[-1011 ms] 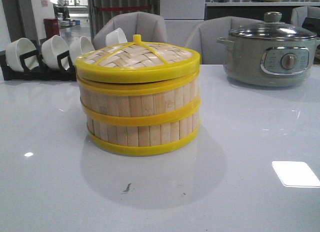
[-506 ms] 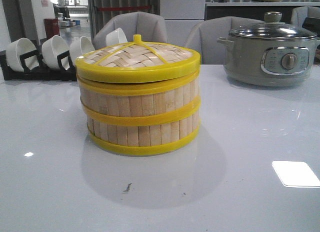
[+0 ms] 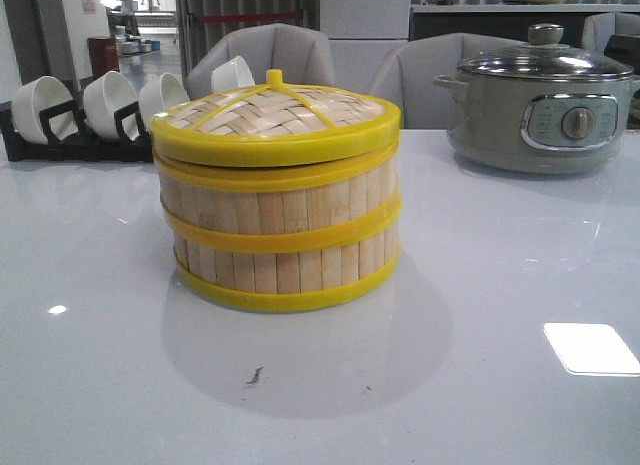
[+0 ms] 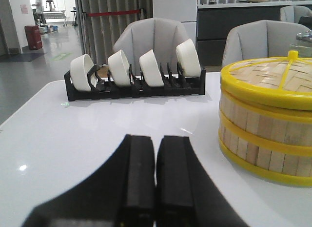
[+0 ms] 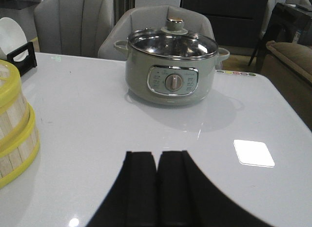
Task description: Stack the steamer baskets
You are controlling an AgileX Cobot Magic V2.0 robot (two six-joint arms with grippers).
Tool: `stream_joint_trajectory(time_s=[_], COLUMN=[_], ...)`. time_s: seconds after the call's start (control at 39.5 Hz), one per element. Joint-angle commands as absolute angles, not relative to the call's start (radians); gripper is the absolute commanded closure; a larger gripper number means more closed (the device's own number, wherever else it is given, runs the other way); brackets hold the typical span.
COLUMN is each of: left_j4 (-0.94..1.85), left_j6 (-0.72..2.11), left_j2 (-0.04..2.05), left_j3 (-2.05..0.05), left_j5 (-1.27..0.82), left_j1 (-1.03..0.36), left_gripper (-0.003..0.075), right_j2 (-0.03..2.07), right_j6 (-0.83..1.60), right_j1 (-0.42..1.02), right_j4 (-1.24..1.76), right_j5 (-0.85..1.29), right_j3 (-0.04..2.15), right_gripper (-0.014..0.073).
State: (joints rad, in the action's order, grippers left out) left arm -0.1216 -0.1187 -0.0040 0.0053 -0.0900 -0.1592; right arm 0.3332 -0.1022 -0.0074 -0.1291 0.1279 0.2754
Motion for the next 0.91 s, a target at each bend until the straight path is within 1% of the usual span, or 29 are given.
stream_joint_trajectory(time_s=[0.0,0.25,0.58,0.81,0.88], left_j4=[-0.112,-0.112,-0.112,-0.112,-0.112], left_j6=[-0.12,-0.12,-0.12,-0.12,-0.12], left_j2=[-0.017,-0.017,-0.017,-0.017,-0.017], left_j3=[0.007,0.007,0.007,0.007,0.007], left_j5=[-0.007,-0.007,-0.007,-0.007,-0.007], left_j1=[-0.158,-0.158,-0.158,-0.158,-0.158], left_gripper=[0.0634,0.0634,0.0634,0.0634,0.0634], right_j2=[0.322,0.211,0.059,-0.031,-0.032], right_j6=[-0.095,-0.114,-0.115,-0.115,-0.115], right_j1=[-0.013,-0.013,-0.013,-0.013,-0.013], right_j4=[-0.14,-0.127,-0.028,-0.021,-0.021], right_j5=[0.049,0.035,0.024,0.033,0.041], right_j3=[0.303,0.207,0.047,-0.016,-0.015], right_gripper=[0.0549,0.0559,0.0559,0.0559,0.0559])
